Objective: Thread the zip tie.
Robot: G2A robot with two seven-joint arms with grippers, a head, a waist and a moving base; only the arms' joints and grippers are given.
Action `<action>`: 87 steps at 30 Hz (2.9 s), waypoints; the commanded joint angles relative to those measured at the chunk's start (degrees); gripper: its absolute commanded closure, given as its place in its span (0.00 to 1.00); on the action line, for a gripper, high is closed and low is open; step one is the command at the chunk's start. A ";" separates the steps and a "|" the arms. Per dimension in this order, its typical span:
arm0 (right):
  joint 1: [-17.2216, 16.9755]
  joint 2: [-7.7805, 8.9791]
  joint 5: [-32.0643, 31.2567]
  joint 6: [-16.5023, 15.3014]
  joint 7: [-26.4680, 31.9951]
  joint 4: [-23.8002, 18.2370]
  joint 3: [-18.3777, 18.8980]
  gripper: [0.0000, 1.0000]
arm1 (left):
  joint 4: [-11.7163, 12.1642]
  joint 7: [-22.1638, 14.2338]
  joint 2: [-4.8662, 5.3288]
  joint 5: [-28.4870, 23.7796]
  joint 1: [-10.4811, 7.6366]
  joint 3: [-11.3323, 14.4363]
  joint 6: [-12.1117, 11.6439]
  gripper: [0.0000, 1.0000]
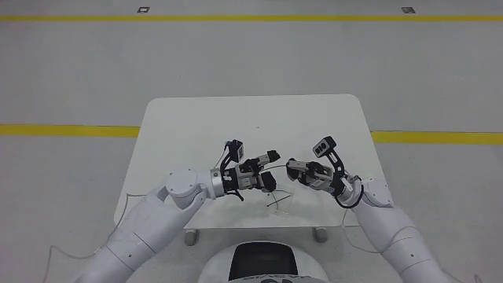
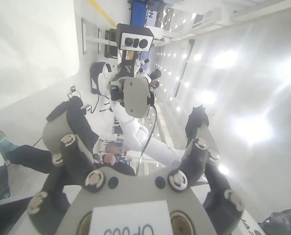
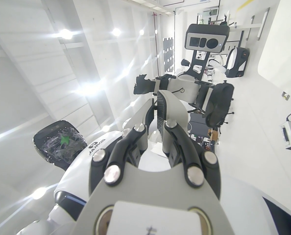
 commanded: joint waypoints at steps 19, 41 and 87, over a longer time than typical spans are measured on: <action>0.06 -0.12 -0.23 0.03 0.26 -0.02 -0.08 1.00 | 0.02 -0.46 -0.01 -0.12 -0.07 0.31 0.40 0.00; -0.10 -0.15 -0.54 0.18 0.99 -0.14 -0.06 1.00 | 0.25 -0.58 -0.03 -0.78 -0.20 0.32 0.69 0.00; 0.23 0.31 -5.17 3.14 -1.61 0.86 -0.01 1.00 | 1.16 -0.70 -0.19 -0.64 -0.81 0.93 0.72 0.37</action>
